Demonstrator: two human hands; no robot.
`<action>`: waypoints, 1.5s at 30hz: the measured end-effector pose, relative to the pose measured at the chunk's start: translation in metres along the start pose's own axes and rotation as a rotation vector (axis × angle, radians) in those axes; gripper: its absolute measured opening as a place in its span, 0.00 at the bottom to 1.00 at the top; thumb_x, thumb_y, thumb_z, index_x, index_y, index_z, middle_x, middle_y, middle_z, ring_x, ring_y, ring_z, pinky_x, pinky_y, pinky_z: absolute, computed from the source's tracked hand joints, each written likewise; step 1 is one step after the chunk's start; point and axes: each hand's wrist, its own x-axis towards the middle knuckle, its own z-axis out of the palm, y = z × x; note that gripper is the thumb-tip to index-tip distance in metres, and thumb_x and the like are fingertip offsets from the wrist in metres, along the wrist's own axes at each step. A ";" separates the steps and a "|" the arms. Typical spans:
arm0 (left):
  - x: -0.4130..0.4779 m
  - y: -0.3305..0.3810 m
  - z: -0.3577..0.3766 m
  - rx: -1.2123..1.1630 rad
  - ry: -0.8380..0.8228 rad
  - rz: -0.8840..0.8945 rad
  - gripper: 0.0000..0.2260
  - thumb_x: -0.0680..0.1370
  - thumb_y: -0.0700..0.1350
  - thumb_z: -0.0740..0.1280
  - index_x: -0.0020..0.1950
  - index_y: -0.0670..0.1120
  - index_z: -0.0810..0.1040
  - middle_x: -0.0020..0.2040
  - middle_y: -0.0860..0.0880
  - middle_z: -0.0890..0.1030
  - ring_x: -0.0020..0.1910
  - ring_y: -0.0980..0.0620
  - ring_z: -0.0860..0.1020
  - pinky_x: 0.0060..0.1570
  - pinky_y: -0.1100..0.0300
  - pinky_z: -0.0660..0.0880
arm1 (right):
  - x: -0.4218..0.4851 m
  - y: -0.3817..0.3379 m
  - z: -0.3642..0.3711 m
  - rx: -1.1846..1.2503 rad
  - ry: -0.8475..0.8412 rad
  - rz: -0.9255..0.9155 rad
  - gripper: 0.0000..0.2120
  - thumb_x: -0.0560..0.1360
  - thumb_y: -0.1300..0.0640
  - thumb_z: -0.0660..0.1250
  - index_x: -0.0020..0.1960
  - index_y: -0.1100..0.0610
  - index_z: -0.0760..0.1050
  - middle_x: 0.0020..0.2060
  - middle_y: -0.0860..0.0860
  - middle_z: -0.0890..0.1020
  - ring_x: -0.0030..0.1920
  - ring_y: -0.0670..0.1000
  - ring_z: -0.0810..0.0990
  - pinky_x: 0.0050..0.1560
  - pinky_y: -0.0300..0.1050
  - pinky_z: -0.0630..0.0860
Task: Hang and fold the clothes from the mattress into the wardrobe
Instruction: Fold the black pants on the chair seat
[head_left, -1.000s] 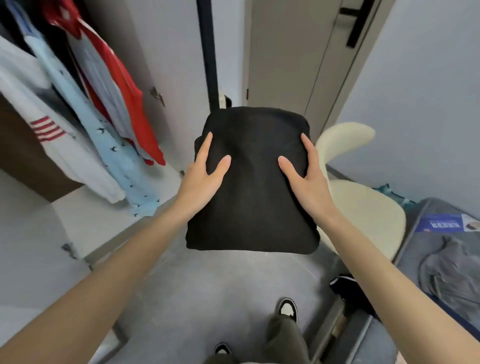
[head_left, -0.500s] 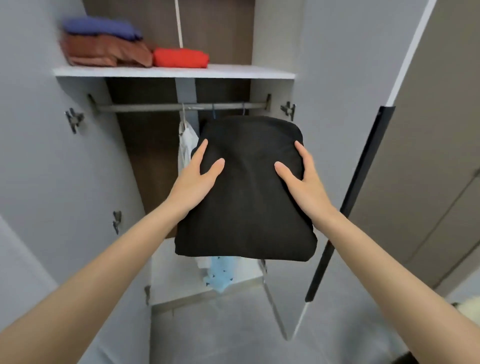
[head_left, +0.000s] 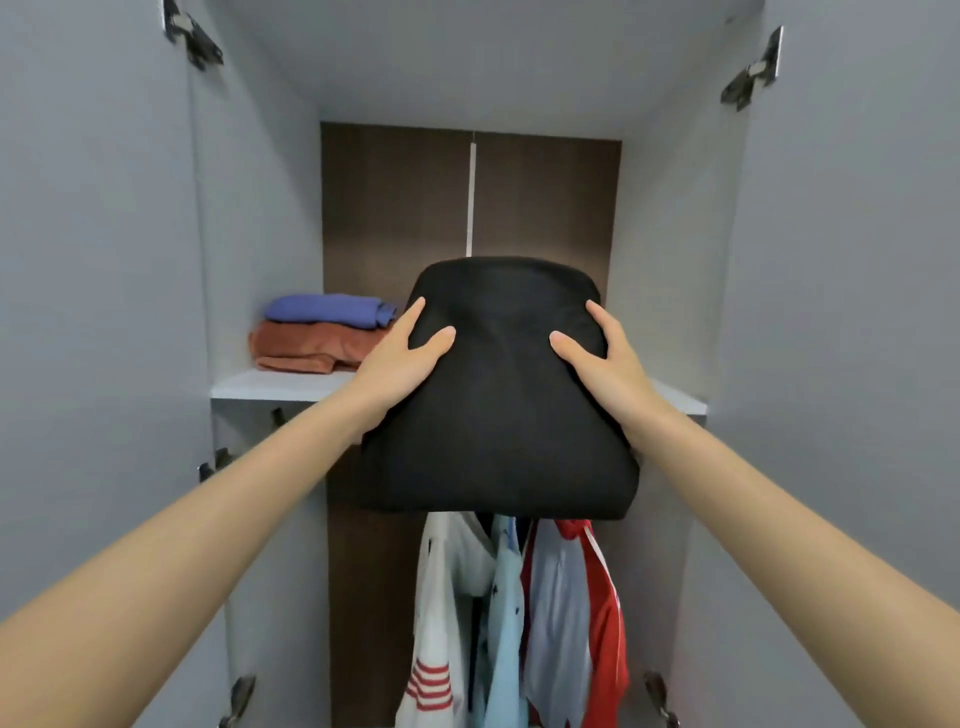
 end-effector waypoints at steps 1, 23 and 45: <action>0.017 0.002 -0.001 -0.003 0.007 -0.001 0.29 0.79 0.58 0.61 0.77 0.58 0.54 0.74 0.53 0.64 0.69 0.51 0.67 0.58 0.61 0.65 | 0.021 0.000 0.001 0.009 -0.007 -0.005 0.32 0.74 0.45 0.69 0.74 0.41 0.58 0.62 0.42 0.72 0.62 0.47 0.74 0.62 0.45 0.73; 0.368 -0.079 0.175 -0.262 -0.202 -0.138 0.28 0.80 0.44 0.64 0.77 0.50 0.57 0.73 0.47 0.66 0.69 0.46 0.69 0.65 0.55 0.68 | 0.354 0.123 -0.056 -0.703 0.147 0.177 0.25 0.79 0.53 0.63 0.75 0.54 0.62 0.71 0.54 0.68 0.71 0.55 0.67 0.69 0.45 0.62; 0.355 -0.071 0.172 0.444 -0.186 0.264 0.19 0.81 0.51 0.56 0.73 0.52 0.66 0.71 0.48 0.70 0.71 0.45 0.67 0.68 0.50 0.65 | 0.326 0.124 -0.035 -0.957 0.123 -0.005 0.15 0.79 0.53 0.59 0.65 0.48 0.74 0.61 0.47 0.79 0.60 0.51 0.76 0.53 0.43 0.70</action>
